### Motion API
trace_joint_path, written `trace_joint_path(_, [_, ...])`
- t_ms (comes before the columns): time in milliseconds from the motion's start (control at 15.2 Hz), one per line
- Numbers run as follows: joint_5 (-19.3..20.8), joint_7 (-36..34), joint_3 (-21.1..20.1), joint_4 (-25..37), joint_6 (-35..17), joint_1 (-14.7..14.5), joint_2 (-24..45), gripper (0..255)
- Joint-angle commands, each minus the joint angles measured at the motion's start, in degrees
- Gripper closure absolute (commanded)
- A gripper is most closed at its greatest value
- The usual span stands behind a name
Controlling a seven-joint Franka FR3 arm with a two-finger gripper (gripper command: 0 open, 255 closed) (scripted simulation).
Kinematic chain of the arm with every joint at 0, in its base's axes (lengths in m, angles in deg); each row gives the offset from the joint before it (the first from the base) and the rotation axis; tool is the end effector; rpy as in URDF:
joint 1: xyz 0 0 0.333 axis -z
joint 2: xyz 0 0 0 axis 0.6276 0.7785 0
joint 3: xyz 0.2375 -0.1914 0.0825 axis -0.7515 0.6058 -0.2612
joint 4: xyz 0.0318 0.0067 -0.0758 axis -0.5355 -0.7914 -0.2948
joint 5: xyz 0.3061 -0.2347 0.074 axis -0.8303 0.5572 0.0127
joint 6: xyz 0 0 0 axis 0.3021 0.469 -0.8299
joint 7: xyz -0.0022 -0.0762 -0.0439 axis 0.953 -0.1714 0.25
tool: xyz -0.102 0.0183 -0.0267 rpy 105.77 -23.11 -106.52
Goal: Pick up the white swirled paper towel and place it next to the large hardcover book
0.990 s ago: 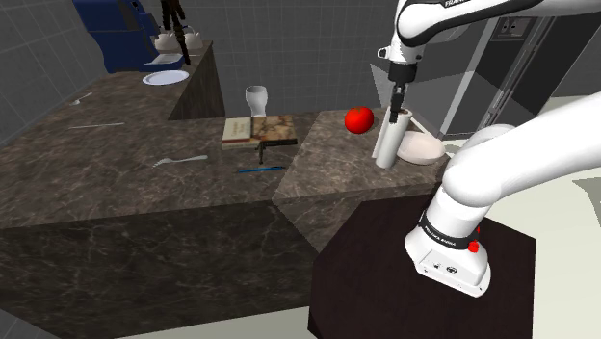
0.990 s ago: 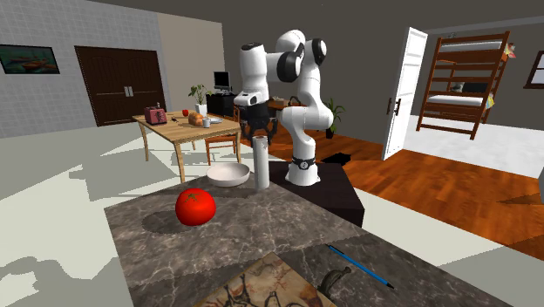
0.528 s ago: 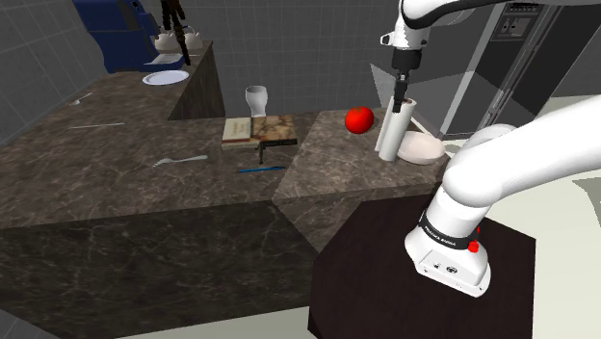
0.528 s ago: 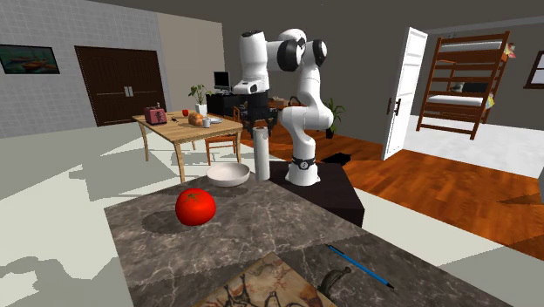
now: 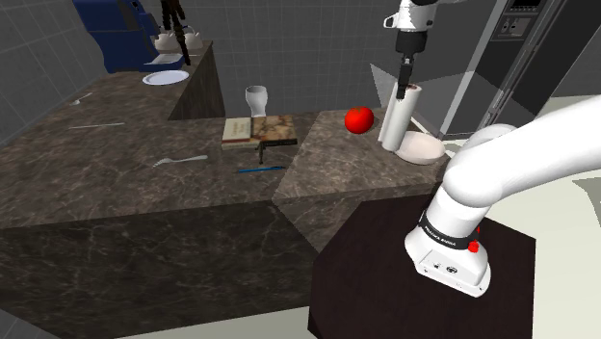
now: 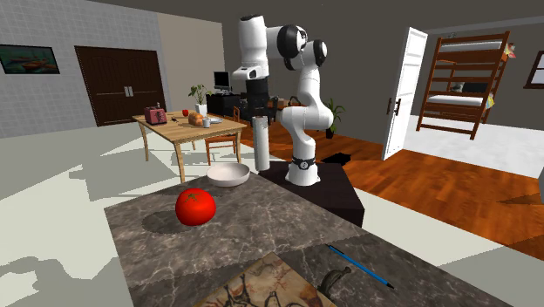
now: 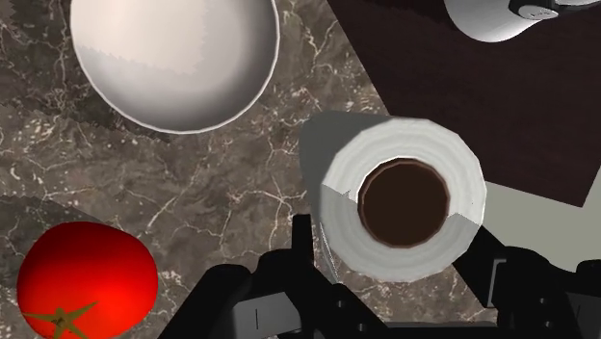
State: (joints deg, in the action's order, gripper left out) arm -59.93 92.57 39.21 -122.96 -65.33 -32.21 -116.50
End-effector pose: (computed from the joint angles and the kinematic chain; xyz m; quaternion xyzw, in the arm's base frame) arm 0.2761 -0.1939 0.5184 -0.9875 -0.1473 0.0449 0.0343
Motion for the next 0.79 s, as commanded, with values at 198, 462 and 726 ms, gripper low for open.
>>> trace_joint_path(198, [-0.7, 0.1, -0.7, 4.0, 3.8, -0.3, 0.3, 255])
trace_joint_path(462, [-1.1, 0.3, -1.3, 7.3, 6.6, -0.5, 0.7, 255])
trace_joint_path(726, [-1.6, 0.4, -1.7, 10.8, 9.5, -0.8, 1.4, 255])
